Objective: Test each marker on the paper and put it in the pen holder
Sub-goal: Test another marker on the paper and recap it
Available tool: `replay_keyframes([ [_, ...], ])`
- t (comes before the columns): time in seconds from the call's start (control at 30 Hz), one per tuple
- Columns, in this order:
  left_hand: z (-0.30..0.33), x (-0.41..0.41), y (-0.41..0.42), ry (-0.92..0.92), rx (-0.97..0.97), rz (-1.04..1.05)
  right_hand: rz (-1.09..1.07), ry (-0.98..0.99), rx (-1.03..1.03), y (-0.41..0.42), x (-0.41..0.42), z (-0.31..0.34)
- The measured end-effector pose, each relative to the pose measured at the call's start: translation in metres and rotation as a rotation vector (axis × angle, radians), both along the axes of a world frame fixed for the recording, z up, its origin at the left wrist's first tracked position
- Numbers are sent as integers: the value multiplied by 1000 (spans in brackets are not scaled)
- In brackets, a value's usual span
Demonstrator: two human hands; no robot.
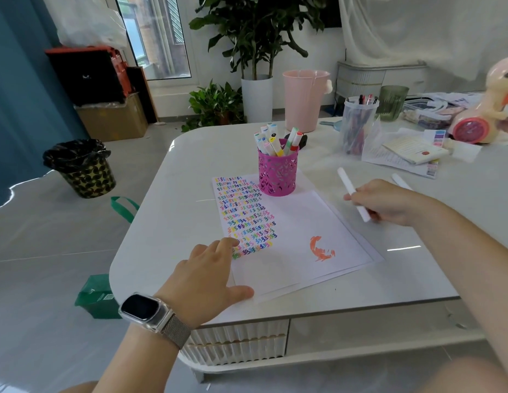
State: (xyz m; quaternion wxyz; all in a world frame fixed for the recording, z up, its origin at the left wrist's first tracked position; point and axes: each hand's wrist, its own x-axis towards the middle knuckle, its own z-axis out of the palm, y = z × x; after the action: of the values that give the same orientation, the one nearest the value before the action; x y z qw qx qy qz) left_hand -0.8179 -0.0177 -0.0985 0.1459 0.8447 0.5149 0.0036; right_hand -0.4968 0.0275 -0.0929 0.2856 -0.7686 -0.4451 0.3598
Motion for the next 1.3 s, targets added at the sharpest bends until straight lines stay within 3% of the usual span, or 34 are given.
replay_keyframes([
  [0.1,-1,1,-1,16,27,0,3,304,79,-13,-16,18],
  [0.27,-2,9,-5,-2,170,10,123,345,220,-35,-62,41],
  [0.47,4,24,-12,-474,197,-14,302,396,346,-55,-121,54],
  [0.53,6,28,-11,-554,247,-12,299,415,388,-60,-135,56],
  [0.73,10,26,-13,-553,313,-33,168,558,450,-74,-152,56],
  [0.9,8,27,-16,-423,333,-112,150,584,413,-79,-156,55],
  [1.03,8,29,-17,-297,304,-126,12,540,414,-72,-153,46],
  [1.3,2,31,-15,-241,397,-150,-85,726,456,-60,-164,31],
])
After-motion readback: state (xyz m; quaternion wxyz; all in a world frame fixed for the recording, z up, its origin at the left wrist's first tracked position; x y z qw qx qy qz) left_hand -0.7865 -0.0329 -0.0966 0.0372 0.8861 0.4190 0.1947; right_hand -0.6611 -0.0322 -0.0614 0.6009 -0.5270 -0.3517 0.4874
